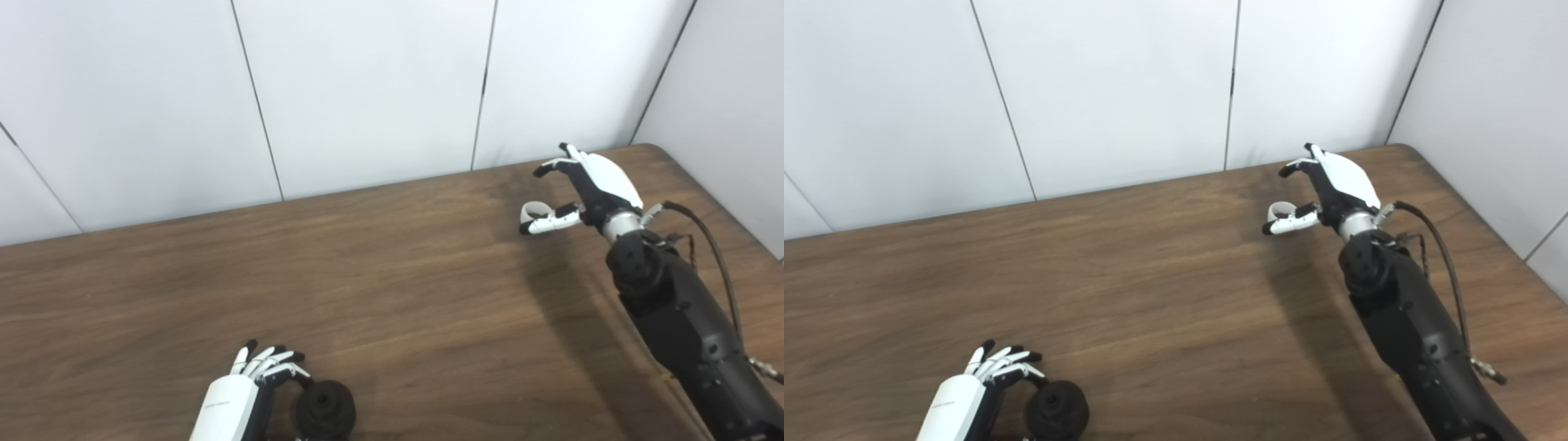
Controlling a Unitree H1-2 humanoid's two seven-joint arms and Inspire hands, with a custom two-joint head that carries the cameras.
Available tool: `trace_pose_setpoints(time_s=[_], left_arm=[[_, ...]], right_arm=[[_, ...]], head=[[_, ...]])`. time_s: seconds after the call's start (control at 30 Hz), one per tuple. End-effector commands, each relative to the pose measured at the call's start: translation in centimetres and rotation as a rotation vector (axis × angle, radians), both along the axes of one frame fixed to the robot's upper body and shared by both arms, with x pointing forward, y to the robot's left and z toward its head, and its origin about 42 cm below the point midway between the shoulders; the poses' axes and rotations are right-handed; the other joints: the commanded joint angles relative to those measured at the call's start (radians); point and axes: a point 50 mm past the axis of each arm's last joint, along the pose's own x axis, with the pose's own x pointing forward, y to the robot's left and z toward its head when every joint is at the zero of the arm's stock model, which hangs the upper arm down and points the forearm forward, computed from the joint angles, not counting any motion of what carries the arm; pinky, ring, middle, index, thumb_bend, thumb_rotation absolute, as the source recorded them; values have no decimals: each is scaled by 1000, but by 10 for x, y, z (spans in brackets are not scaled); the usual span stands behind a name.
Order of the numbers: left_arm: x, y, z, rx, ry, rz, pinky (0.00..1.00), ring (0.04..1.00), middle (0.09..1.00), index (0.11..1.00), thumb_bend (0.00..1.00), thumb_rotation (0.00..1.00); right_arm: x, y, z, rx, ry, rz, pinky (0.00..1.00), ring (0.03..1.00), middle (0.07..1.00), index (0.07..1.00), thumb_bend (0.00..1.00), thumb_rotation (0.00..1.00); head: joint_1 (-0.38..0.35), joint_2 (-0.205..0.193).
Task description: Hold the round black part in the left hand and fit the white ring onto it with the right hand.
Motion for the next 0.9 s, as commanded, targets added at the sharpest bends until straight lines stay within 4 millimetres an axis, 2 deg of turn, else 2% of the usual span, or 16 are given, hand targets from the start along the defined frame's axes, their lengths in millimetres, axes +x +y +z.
trace_pose_setpoints(time_s=[0.0, 0.27, 0.57, 0.87], left_arm=[[-3, 10, 3, 27, -5, 8, 1000, 866, 781, 485, 522, 48], [-3, 11, 3, 26, -8, 5, 1000, 864, 778, 485, 522, 48], [-4, 9, 5, 21, -1, 10, 1000, 865, 778, 485, 522, 48], [-5, 8, 6, 24, 1, 13, 1000, 862, 777, 485, 522, 49]], right_arm=[[14, -10, 35, -54, -55, -12, 1000, 1000, 1000, 746, 843, 286], [29, -15, 33, -82, 50, -54, 1000, 1000, 1000, 735, 871, 319], [38, -21, 26, -111, 113, -74, 1000, 1000, 981, 712, 846, 273], [44, -24, 24, -128, 136, -85, 1000, 1000, 960, 709, 851, 275]], head=[[0, 0], [-1, 2], [6, 1], [9, 2]])
